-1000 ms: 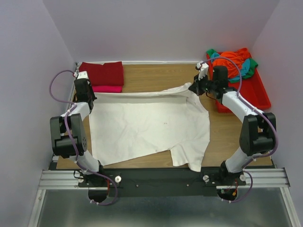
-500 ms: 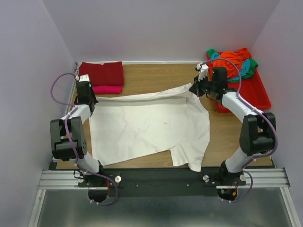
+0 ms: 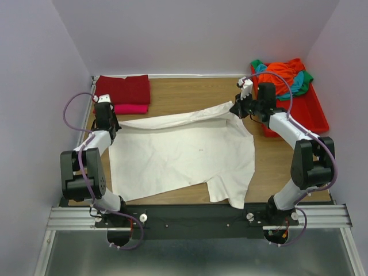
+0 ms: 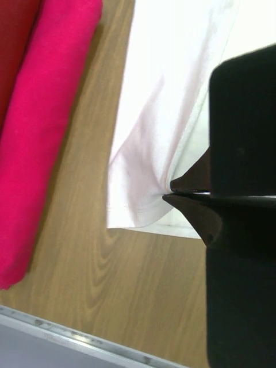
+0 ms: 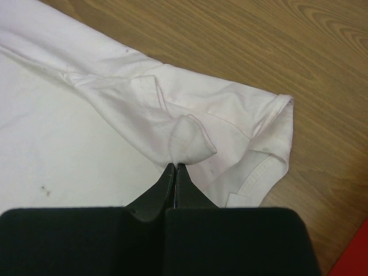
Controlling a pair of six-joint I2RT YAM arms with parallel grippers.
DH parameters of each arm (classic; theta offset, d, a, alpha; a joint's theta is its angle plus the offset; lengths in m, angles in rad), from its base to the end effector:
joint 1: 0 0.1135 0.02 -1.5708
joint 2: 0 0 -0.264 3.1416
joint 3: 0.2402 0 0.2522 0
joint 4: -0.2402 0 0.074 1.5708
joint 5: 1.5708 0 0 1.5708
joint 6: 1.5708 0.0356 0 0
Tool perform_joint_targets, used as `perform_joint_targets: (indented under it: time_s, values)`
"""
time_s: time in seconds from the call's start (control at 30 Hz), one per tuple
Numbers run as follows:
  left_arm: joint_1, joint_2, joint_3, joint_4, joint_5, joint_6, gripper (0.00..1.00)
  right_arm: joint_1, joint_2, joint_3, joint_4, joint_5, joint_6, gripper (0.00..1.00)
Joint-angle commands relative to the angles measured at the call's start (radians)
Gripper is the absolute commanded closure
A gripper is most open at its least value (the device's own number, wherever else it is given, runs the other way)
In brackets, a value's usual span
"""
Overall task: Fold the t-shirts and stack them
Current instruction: Fold the tshirt
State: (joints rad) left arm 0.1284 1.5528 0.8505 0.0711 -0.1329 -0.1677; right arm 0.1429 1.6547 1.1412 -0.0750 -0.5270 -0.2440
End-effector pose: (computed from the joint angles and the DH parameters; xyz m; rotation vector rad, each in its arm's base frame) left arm 0.3259 0.0468 0.2005 -0.3975 2.1621 0.1243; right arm 0.3658 0.0707 0.2503 -0.6976 1.9927 0.5065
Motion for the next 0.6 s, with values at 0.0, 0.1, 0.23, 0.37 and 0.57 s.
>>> perform_joint_targets:
  time_s: [0.0, 0.1, 0.23, 0.37, 0.57]
  values:
    - [-0.004, -0.126, -0.050, -0.065, 0.003, -0.047, 0.79, 0.003, 0.005, -0.014, 0.011, 0.035, -0.014, 0.99]
    - [-0.006, -0.222, -0.080, -0.091, -0.060, -0.058, 0.51, 0.001, 0.013, -0.015, 0.011, 0.039, -0.018, 0.99]
    - [-0.004, -0.406, -0.102, -0.085, -0.093, -0.062, 0.32, 0.003, 0.019, -0.015, 0.009, 0.036, -0.018, 0.99]
    - [-0.004, -0.482, -0.102, -0.073, -0.051, -0.047, 0.32, 0.001, 0.019, -0.018, 0.009, 0.025, -0.020, 0.98]
    - [-0.006, -0.516, -0.140, -0.019, 0.120, 0.036, 0.32, 0.003, -0.002, -0.031, 0.003, -0.010, -0.035, 0.98]
